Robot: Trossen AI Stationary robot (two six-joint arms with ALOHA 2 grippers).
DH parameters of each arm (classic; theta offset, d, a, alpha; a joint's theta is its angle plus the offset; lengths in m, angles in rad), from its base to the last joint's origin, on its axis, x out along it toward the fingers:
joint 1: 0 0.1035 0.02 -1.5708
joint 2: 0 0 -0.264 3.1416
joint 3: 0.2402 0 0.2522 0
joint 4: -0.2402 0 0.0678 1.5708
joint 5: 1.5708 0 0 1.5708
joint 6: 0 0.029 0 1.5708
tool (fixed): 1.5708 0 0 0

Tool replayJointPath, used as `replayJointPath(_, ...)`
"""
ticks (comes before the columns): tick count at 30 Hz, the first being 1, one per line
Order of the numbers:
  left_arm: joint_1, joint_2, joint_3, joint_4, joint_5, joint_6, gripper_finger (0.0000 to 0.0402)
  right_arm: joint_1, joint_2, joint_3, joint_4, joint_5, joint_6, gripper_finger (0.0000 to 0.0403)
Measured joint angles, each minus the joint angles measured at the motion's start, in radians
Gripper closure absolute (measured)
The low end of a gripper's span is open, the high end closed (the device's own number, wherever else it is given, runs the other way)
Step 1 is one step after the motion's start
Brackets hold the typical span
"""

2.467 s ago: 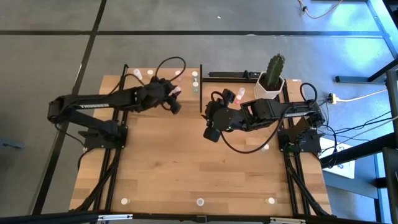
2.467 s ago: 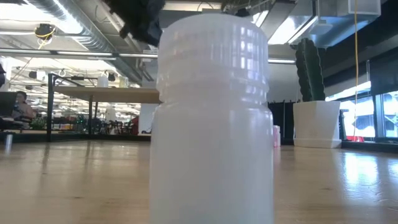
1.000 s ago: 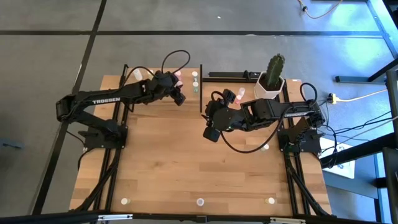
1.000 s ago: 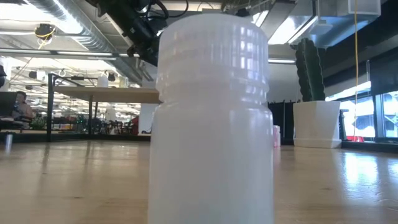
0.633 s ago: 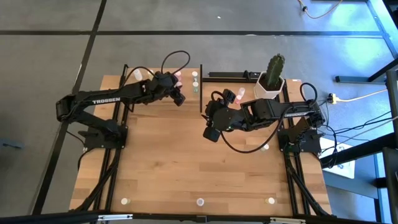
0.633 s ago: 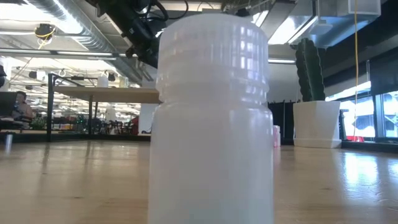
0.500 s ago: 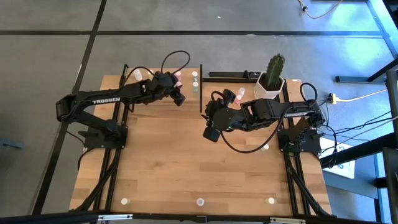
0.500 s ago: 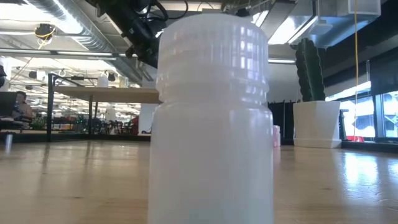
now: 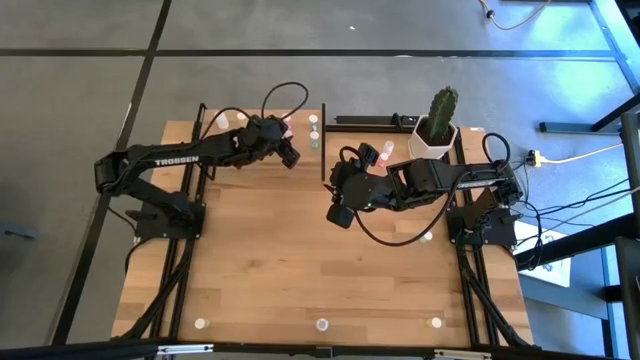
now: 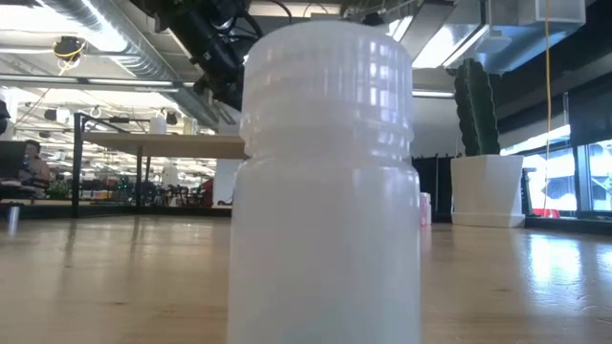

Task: Pick and place medicine bottles onto shelf by color
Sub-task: Put the bottom pink pill bottle on the shelf and align it with the other pink pill bottle

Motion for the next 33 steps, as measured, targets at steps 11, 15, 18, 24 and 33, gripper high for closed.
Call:
replayJointPath(11, 0.007, 0.000, 0.000, 0.000, -0.005, -0.002, 0.0289, 0.000, 0.000, 0.000, 0.000, 0.000, 0.000, 0.0215)
replayJointPath(15, 0.007, 0.000, 0.000, 0.000, -0.004, -0.023, 0.0287, 0.000, 0.000, 0.000, 0.000, 0.000, 0.000, 0.0215)
replayJointPath(18, 0.007, 0.000, 0.000, 0.000, -0.004, -0.026, 0.0284, 0.000, 0.000, 0.000, 0.000, 0.000, 0.000, 0.0215)
replayJointPath(24, 0.007, 0.000, 0.000, 0.000, -0.004, -0.026, 0.0267, 0.000, 0.000, 0.000, 0.000, 0.000, 0.000, 0.0215)
replayJointPath(33, 0.007, 0.000, 0.000, 0.000, -0.013, -0.026, 0.0224, 0.000, 0.000, 0.000, 0.000, 0.000, 0.000, 0.0215)
